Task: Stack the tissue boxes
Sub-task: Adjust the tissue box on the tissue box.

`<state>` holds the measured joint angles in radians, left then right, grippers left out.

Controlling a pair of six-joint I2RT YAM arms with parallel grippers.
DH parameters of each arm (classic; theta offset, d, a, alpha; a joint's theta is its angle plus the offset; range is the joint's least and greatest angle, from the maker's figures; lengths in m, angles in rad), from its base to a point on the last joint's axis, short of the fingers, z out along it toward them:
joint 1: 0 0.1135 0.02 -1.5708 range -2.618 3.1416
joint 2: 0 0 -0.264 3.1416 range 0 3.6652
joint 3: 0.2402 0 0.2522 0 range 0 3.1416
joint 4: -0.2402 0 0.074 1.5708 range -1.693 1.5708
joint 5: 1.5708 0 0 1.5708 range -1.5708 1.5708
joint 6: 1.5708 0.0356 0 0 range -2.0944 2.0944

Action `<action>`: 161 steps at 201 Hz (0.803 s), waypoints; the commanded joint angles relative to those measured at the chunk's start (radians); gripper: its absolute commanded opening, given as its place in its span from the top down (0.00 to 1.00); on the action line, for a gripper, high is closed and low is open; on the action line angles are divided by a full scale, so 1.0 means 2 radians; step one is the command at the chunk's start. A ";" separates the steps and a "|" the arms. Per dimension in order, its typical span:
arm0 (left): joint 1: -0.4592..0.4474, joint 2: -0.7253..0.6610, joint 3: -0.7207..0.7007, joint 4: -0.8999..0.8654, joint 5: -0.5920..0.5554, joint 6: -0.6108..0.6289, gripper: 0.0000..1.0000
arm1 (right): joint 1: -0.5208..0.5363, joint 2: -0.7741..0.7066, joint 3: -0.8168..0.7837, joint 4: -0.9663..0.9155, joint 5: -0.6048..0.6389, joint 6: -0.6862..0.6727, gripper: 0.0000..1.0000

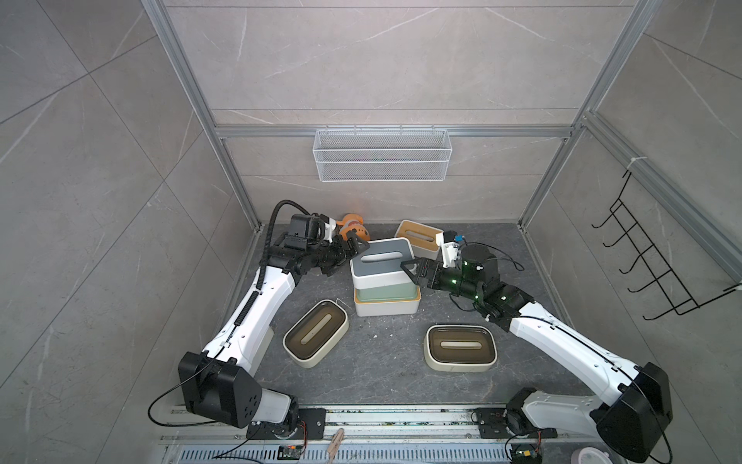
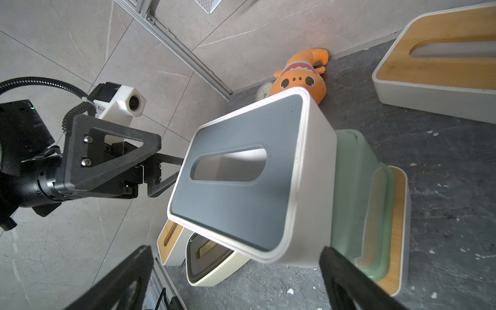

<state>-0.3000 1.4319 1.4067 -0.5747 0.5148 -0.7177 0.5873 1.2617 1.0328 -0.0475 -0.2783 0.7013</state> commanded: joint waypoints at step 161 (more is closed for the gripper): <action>-0.013 0.053 0.067 0.024 0.027 -0.010 0.04 | -0.007 0.016 0.020 0.024 -0.024 0.015 0.00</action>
<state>-0.3145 1.5295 1.4853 -0.5671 0.5259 -0.7334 0.5751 1.2896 1.0496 -0.0322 -0.3149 0.7227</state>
